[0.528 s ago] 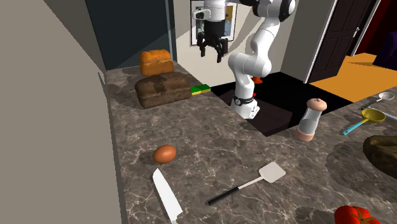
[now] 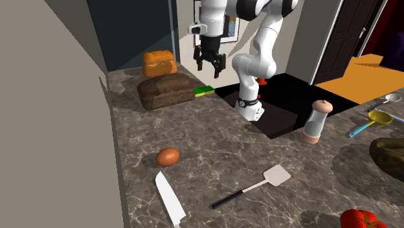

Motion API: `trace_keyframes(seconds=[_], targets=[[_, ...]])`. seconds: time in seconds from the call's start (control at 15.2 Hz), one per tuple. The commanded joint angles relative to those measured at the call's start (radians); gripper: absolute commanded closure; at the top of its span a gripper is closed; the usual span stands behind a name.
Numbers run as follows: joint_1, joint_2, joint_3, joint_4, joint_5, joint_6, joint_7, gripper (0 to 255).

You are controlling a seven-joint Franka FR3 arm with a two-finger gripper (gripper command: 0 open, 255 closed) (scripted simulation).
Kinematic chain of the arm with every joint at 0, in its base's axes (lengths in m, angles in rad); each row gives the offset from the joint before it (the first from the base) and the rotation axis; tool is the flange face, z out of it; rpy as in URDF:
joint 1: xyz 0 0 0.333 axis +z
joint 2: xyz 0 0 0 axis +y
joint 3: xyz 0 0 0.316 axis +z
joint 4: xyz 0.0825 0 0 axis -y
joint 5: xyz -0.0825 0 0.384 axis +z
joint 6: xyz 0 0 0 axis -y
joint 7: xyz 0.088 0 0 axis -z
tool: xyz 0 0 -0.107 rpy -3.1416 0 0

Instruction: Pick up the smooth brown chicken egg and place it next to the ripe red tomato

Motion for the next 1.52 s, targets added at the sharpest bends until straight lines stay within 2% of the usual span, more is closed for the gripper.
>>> trace_keyframes(seconds=[0.0,0.73,1.06,1.45], targets=[[0.005,0.064,0.017,0.013,0.002,0.053,0.026,0],[0.014,0.472,0.088,0.205,-0.047,0.267,0.155,0],[0.024,0.666,0.106,0.346,-0.092,0.314,0.215,0],[0.051,0.905,0.11,0.563,-0.15,0.327,0.275,0]])
